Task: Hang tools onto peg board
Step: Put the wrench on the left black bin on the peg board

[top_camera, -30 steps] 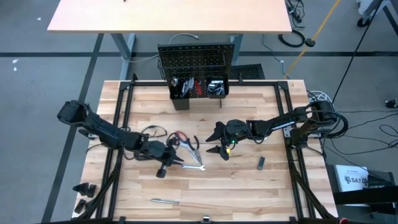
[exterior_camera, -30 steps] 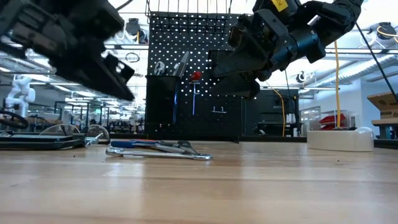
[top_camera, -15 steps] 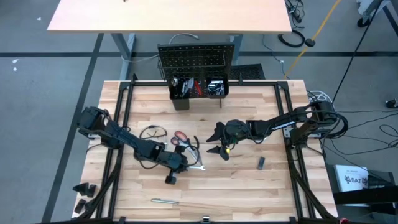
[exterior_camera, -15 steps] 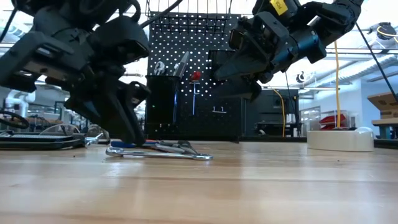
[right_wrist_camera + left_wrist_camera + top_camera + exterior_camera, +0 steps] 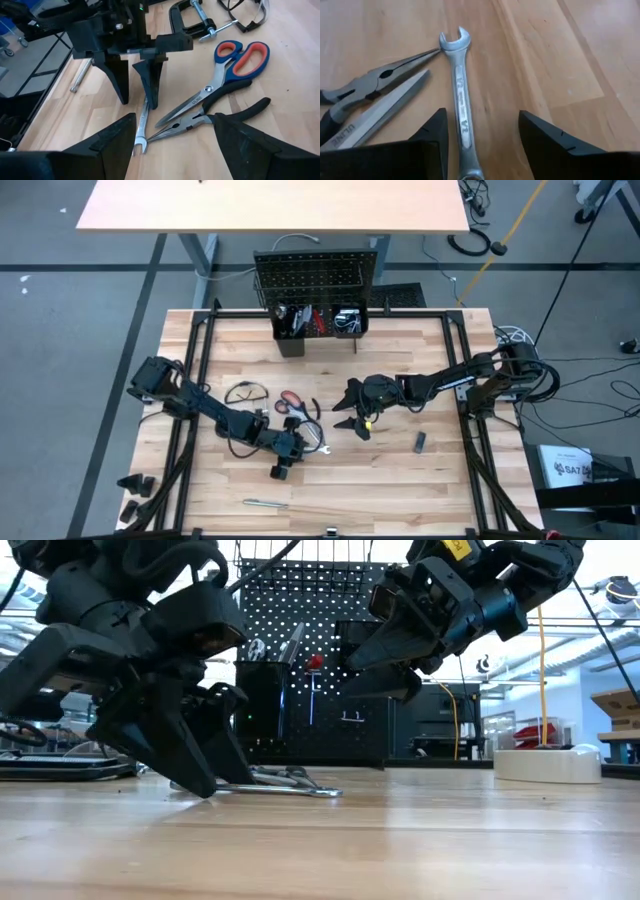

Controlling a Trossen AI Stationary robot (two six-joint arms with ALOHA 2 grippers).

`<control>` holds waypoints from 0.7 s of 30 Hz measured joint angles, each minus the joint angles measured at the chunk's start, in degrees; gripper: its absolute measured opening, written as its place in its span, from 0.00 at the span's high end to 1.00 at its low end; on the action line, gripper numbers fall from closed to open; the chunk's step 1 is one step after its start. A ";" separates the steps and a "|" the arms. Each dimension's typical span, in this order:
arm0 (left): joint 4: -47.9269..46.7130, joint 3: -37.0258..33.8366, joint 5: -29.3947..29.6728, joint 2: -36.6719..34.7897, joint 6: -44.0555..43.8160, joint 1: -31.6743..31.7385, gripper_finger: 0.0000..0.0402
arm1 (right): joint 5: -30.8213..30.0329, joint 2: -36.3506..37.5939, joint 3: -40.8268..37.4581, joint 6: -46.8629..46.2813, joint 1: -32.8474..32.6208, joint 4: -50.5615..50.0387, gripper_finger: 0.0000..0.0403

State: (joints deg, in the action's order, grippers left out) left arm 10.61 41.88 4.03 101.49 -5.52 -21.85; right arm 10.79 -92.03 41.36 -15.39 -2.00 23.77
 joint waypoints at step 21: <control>1.88 0.40 1.53 2.89 -2.69 -0.56 1.00 | -0.27 0.00 0.00 -0.44 -0.02 0.37 0.35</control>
State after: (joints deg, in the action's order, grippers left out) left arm 12.49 42.28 5.56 104.37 -8.20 -22.41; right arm 10.51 -92.03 41.36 -15.82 -2.02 24.14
